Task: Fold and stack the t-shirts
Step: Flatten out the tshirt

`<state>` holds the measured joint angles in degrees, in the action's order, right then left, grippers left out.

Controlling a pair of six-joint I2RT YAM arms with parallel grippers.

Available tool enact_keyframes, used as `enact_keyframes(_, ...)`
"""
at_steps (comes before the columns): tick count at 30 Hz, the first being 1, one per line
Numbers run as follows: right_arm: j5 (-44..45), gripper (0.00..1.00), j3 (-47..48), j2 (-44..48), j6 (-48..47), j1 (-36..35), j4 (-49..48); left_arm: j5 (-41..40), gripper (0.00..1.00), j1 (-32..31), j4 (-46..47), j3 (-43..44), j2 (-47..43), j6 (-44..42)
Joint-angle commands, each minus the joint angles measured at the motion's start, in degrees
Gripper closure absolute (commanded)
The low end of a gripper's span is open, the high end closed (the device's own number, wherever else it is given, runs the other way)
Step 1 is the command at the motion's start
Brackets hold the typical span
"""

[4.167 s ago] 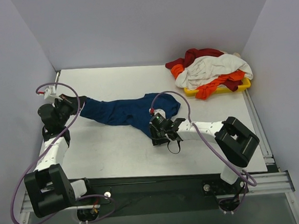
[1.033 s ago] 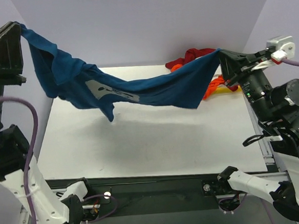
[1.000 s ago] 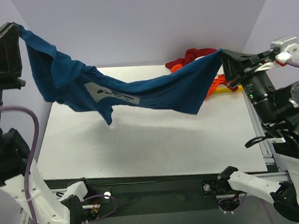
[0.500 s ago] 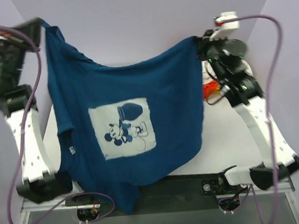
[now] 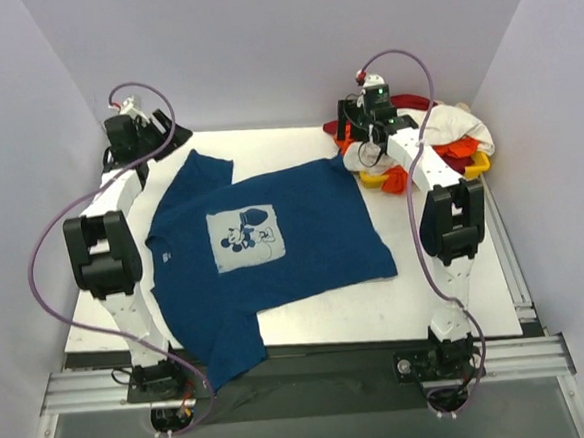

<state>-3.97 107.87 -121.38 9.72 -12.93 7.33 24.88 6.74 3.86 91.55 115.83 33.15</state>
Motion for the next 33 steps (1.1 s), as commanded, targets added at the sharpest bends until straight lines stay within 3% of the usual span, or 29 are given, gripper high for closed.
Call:
enact_keyframes(1, -3.59, 0.25, -0.19, 5.8, 0.22, -1.13, -1.97, -4.13, 0.22, -3.13, 4.76, -3.55, -7.89, -5.8)
enact_keyframes(10, -5.52, 0.25, -19.53, 15.47, 3.99, -7.02, -3.47, -10.82, 0.22, -8.24, 0.02, -22.27, -14.76, -8.53)
enact_keyframes(14, -8.85, 0.24, -25.95, 17.05, 6.89, -8.95, -4.87, -15.02, 0.21, -8.33, -8.31, -24.4, -13.79, -9.33)
enact_keyframes(20, -11.68, 0.23, -33.07, 16.97, 9.88, -10.27, -6.8, -21.27, 0.2, -8.33, -11.33, -28.08, -13.96, -10.65)
enact_keyframes(25, -11.76, 0.23, -34.57, 15.48, 10.15, -10.01, -6.45, -21.02, 0.19, -8.24, -11.85, -27.75, -10.82, -10.73)
enact_keyframes(33, -13.78, 0.23, -34.22, 12.66, 11.99, -6.76, -4.7, -13.72, 0.17, -4.9, -14.05, -20.89, -1.23, -10.91)
